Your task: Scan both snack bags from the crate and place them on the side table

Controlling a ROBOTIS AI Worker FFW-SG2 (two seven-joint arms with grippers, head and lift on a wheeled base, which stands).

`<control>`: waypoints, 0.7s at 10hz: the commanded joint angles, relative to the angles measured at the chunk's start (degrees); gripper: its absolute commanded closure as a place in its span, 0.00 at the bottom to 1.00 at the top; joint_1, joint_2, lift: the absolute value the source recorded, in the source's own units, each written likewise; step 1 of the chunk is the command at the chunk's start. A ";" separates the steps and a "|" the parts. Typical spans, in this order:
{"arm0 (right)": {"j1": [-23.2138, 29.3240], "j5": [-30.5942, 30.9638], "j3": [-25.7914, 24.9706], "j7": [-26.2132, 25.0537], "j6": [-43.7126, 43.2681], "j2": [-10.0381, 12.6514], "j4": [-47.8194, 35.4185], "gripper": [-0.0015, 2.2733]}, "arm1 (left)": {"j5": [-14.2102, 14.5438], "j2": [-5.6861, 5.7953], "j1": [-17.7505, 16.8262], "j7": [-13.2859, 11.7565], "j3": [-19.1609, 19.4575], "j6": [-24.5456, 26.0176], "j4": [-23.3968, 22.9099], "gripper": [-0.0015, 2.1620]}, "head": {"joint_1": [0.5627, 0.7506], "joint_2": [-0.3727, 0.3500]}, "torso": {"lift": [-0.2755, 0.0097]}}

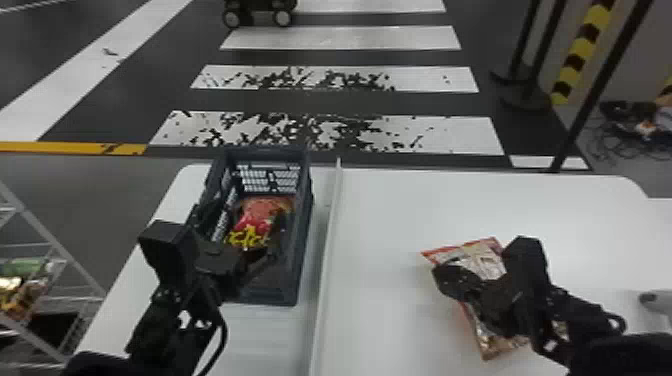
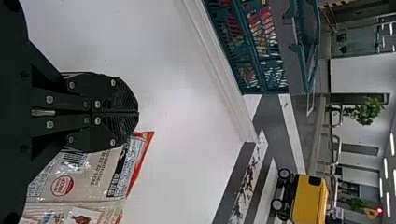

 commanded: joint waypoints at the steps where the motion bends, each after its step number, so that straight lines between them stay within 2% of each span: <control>1: -0.79 1.10 -0.08 -0.15 -0.40 0.05 1.66 0.99 | 0.00 -0.01 0.00 0.00 0.05 0.08 0.01 0.02 | 0.70 0.61 | 0.62; 7: -2.37 3.12 -2.71 -1.30 -0.93 0.05 2.80 0.99 | 0.09 0.08 0.00 0.00 0.05 -0.10 0.10 0.02 | 0.70 0.57 | 0.62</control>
